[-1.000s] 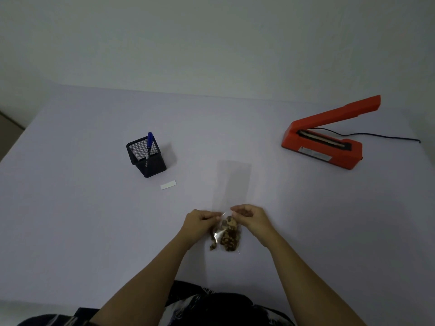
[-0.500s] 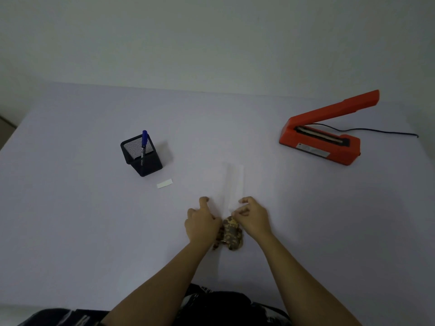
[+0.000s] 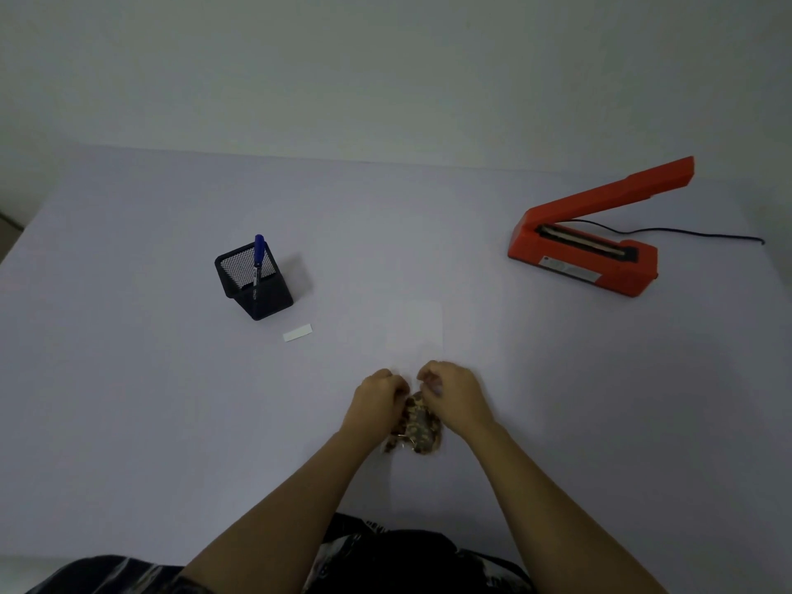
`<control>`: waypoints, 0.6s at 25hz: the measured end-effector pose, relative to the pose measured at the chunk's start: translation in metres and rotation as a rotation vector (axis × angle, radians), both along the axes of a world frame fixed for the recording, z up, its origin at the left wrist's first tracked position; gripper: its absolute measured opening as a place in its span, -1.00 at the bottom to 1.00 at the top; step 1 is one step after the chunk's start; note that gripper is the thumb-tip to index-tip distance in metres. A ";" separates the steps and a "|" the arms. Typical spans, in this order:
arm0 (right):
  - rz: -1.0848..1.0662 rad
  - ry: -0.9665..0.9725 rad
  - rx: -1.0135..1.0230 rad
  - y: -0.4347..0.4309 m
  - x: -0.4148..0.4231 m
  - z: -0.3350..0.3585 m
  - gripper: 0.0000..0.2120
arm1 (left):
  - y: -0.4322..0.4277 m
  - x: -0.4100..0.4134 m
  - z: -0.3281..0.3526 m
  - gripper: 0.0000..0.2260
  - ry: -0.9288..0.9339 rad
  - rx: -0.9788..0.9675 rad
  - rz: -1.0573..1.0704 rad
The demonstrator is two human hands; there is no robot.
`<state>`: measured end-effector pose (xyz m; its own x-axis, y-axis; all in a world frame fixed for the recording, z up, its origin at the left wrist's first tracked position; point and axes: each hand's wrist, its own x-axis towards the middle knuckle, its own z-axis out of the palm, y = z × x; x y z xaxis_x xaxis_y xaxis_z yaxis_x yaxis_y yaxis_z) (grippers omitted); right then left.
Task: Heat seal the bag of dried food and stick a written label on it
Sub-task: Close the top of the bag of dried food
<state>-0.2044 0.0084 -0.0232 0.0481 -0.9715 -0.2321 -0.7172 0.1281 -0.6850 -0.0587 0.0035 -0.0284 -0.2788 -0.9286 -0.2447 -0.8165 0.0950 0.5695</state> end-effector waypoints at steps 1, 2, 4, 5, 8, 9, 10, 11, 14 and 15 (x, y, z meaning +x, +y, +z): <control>0.005 0.024 0.010 -0.003 0.000 -0.001 -0.86 | -0.002 0.000 0.001 -0.82 -0.013 0.012 0.007; 0.005 0.046 0.010 -0.005 0.000 -0.001 -0.86 | -0.004 0.000 0.001 -0.81 -0.027 0.028 0.022; 0.013 0.088 -0.004 -0.009 0.000 -0.002 -0.85 | -0.007 -0.001 0.002 -0.81 -0.060 0.055 0.074; 0.024 0.110 -0.012 -0.011 -0.001 -0.003 -0.85 | -0.009 -0.002 0.002 -0.81 -0.081 0.062 0.098; 0.048 0.144 -0.034 -0.011 -0.001 -0.003 -0.84 | -0.010 -0.006 0.001 -0.82 -0.136 0.067 0.086; 0.051 0.140 -0.035 -0.011 -0.001 -0.003 -0.84 | -0.011 -0.007 0.001 -0.83 -0.133 0.056 0.046; 0.057 0.138 -0.037 -0.012 -0.001 -0.003 -0.83 | -0.012 -0.006 0.002 -0.83 -0.110 0.041 -0.006; 0.061 0.137 -0.032 -0.012 -0.001 -0.003 -0.83 | -0.015 -0.003 0.001 -0.83 -0.076 0.032 -0.064; 0.047 0.121 -0.006 -0.014 -0.002 -0.004 -0.82 | -0.027 0.007 0.002 -0.81 -0.004 0.047 -0.178; 0.039 0.108 0.008 -0.015 -0.004 -0.004 -0.82 | -0.029 0.009 0.003 -0.81 0.015 0.058 -0.176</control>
<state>-0.2080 -0.0064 -0.0274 0.0605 -0.9676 -0.2453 -0.7911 0.1034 -0.6029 -0.0494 -0.0260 -0.0257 -0.4394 -0.8497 -0.2913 -0.7815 0.2017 0.5904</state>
